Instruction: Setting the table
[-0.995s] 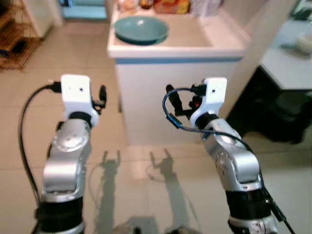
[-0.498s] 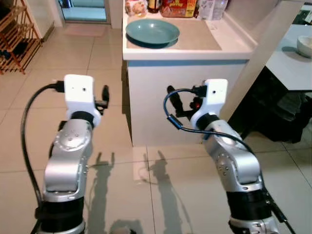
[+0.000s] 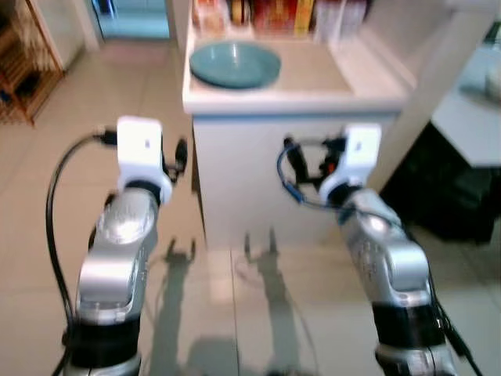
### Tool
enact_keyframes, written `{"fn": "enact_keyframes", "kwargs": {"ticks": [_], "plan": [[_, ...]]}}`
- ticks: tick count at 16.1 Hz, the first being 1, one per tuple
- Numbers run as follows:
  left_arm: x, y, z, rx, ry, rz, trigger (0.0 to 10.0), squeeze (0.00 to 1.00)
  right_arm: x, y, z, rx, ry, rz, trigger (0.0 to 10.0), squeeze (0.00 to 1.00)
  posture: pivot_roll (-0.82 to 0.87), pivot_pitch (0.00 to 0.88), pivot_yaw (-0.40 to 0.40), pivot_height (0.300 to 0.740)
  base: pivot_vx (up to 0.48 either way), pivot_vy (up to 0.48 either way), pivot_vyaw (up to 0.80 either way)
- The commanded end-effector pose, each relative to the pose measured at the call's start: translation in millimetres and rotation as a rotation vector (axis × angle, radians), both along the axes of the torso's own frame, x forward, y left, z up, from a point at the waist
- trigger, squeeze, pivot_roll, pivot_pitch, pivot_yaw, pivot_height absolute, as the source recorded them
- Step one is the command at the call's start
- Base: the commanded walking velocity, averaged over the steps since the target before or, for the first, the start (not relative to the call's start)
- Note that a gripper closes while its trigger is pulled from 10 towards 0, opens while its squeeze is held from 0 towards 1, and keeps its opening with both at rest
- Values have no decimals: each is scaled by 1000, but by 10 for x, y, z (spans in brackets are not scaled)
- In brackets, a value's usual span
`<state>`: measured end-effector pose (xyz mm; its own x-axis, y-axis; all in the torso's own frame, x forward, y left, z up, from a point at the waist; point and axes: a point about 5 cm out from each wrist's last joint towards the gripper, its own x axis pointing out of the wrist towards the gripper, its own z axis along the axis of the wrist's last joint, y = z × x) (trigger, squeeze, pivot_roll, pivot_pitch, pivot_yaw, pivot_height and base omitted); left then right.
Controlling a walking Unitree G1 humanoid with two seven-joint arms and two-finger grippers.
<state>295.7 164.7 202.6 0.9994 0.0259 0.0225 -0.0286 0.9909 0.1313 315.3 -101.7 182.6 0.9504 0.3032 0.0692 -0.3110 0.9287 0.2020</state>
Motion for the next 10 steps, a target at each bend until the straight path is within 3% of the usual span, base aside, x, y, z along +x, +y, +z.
{"fn": "enact_keyframes", "kwargs": {"ticks": [1, 5, 8, 10], "plan": [[1, 53, 35, 11, -10, 17, 10000, 0, 7, 45, 53, 7, -24, 16, 10000, 0, 24, 56, -43, 740, 390, 0, 0], [19, 30, 57, 17, -18, 8, 10000, 0, 33, -11, 97, 18, -37, -4, 10000, 0, 23, 56, -41, 740, 390, 0, 0], [40, 30, 90, 18, -27, 7, 10000, 0, 51, -29, 144, 25, -47, -3, 10000, 0, 24, 56, -40, 740, 390, 0, -760], [56, 48, 127, 16, -38, 13, 10000, 0, 70, -43, 200, 12, -67, -10, 10000, 0, 24, 55, -39, 740, 388, 0, -216]]}}
